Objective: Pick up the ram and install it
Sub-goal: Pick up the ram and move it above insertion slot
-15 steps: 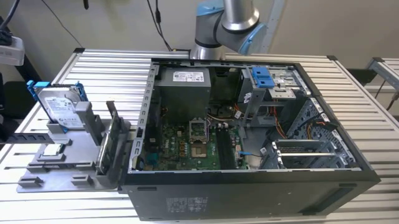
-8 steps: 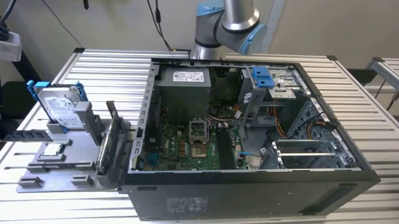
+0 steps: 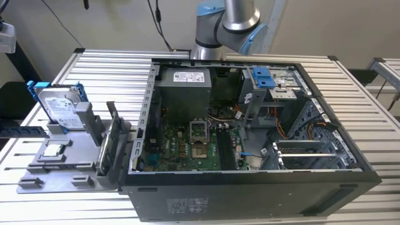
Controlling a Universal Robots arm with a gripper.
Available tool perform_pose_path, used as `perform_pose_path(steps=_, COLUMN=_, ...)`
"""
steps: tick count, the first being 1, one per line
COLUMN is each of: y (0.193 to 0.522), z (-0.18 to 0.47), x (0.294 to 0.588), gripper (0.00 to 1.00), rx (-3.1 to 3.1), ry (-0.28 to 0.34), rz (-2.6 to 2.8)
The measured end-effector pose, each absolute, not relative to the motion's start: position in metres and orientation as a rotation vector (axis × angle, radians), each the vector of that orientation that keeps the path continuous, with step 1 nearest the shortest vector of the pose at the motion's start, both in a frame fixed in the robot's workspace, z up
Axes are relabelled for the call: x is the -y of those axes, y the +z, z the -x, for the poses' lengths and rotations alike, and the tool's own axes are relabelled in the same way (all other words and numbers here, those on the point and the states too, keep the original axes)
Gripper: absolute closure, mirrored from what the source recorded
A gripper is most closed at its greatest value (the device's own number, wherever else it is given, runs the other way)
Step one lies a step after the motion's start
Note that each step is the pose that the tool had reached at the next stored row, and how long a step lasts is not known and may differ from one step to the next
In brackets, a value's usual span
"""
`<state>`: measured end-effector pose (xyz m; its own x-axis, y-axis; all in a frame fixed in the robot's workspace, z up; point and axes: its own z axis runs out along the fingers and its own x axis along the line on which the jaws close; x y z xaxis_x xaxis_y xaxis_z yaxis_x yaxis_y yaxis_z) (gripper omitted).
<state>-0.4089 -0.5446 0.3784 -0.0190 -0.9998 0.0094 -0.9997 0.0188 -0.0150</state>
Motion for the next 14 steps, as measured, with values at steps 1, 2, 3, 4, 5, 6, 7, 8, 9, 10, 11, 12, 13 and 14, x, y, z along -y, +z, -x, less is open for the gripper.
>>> perform_pose_path(steps=1, y=0.3783, z=0.4089, x=0.5446, gripper=0.86, rx=-2.239, ry=-0.027, rz=2.197)
perform_pose_path(steps=2, y=0.3783, z=0.4089, x=0.5446, gripper=0.86, rx=-2.239, ry=-0.027, rz=2.197)
perform_pose_path(steps=3, y=0.3784, z=0.4088, x=0.5446, gripper=0.86, rx=-2.239, ry=-0.027, rz=2.198)
perform_pose_path(steps=4, y=0.3786, z=0.4088, x=0.5446, gripper=0.86, rx=-2.240, ry=-0.027, rz=2.198)
perform_pose_path(steps=5, y=0.3788, z=0.4083, x=0.5445, gripper=0.86, rx=-2.240, ry=-0.027, rz=2.198)
perform_pose_path(steps=6, y=0.3787, z=0.4076, x=0.5446, gripper=0.86, rx=-2.240, ry=-0.027, rz=2.198)
perform_pose_path(steps=7, y=0.3786, z=0.4070, x=0.5446, gripper=0.86, rx=-2.240, ry=-0.027, rz=2.198)
perform_pose_path(steps=8, y=0.3786, z=0.4062, x=0.5446, gripper=0.86, rx=-2.240, ry=-0.027, rz=2.198)
perform_pose_path(steps=9, y=0.3786, z=0.4054, x=0.5445, gripper=0.86, rx=-2.240, ry=-0.027, rz=2.198)
perform_pose_path(steps=10, y=0.3785, z=0.4046, x=0.5446, gripper=0.86, rx=-2.240, ry=-0.027, rz=2.198)
perform_pose_path(steps=11, y=0.3786, z=0.4038, x=0.5446, gripper=0.86, rx=-2.240, ry=-0.027, rz=2.198)
perform_pose_path(steps=12, y=0.3785, z=0.4030, x=0.5446, gripper=0.86, rx=-2.240, ry=-0.027, rz=2.198)
perform_pose_path(steps=13, y=0.3786, z=0.4023, x=0.5446, gripper=0.86, rx=-2.240, ry=-0.027, rz=2.198)
perform_pose_path(steps=14, y=0.3786, z=0.4017, x=0.5446, gripper=0.86, rx=-2.240, ry=-0.027, rz=2.198)
